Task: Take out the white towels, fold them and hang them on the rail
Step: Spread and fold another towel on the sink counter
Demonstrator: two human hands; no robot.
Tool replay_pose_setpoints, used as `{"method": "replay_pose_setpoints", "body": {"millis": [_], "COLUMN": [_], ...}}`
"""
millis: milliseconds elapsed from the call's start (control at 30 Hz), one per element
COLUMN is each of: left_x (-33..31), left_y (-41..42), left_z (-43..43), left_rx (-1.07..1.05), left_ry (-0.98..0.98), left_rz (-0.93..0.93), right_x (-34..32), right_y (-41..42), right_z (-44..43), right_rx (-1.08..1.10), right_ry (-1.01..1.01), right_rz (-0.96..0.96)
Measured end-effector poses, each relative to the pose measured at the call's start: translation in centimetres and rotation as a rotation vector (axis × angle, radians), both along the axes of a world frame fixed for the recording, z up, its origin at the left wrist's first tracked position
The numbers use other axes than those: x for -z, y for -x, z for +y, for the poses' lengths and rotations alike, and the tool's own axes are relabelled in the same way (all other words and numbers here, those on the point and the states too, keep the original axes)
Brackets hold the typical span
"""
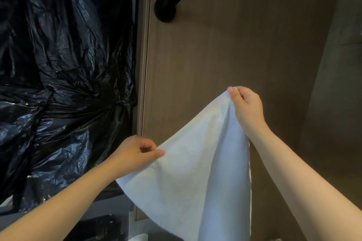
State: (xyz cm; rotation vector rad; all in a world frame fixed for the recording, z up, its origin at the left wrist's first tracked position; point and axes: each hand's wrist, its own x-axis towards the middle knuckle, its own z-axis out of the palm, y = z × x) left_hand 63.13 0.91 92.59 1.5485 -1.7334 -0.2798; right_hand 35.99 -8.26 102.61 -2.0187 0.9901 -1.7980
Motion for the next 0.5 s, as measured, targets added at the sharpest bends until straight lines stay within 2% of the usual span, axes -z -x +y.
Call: {"method": "replay_pose_setpoints", "body": {"millis": [333, 500], "left_x": [-1.3, -3.9], "left_y": [-4.5, -5.3], "left_z": [-2.0, -2.8], "left_rx": [-0.148, -0.295], "left_ry": [0.060, 0.246], "left_rz": [-0.157, -0.170], "right_x": [0.1, 0.2], "right_y": [3.9, 5.2], "right_z": [-2.2, -2.8], "right_rx": [0.137, 0.200], "right_ry": [-0.064, -0.103], "right_rz": [-0.057, -0.107]}}
